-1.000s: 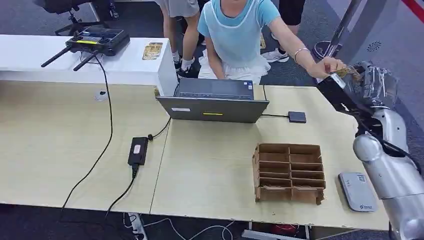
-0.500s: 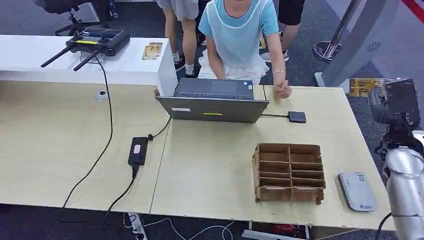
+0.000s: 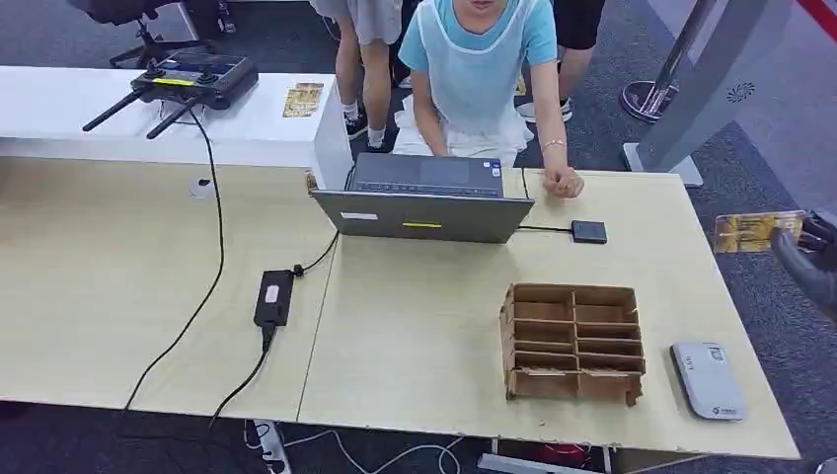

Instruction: Pass the card to the sensor for recognition and then transmit it.

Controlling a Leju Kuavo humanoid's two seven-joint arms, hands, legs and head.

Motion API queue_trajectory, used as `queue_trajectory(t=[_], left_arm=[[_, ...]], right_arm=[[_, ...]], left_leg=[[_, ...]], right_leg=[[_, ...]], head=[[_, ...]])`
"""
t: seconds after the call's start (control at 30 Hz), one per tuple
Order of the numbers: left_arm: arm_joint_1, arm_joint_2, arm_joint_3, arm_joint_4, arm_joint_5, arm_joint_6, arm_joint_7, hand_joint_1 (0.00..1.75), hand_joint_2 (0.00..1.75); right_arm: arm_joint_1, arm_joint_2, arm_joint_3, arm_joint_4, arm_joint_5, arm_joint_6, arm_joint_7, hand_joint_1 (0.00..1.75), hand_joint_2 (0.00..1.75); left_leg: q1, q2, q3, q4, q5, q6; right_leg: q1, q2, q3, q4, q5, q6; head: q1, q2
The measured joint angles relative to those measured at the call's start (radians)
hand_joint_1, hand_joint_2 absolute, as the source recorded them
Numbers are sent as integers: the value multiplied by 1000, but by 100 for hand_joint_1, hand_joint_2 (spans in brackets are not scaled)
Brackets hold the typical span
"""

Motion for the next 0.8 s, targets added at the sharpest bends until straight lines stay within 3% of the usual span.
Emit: queue_trajectory(t=[0.13,0.27,0.37,0.53,0.8], left_arm=[[0,0,5,0,6,-2,0,0,0],[1,0,6,0,10,-8,0,0,0],[2,0,6,0,10,-10,1,0,0],[2,2,6,0,9,-10,3,0,0],[2,3,6,0,4,-10,5,0,0]], right_arm=[[109,-44,-85,-50,-34,52,0,175,175],[229,-82,-178,-98,-110,177,35,175,175],[281,-92,-238,-124,-140,228,62,175,175],[358,-116,-333,-165,-156,270,118,175,175],[400,-133,-368,-179,-173,283,154,175,175]], left_leg=[[0,3,1,0,-1,1],[0,2,1,0,0,1],[0,2,0,0,0,1],[0,4,1,0,-1,1],[0,5,2,0,-1,1]], right_leg=[[0,3,-1,0,0,0],[0,2,0,-1,0,0],[0,3,0,0,0,0],[0,6,0,-1,0,0],[0,6,0,-1,0,0]], head=[[0,0],[0,0],[0,0],[0,0],[0,0]])
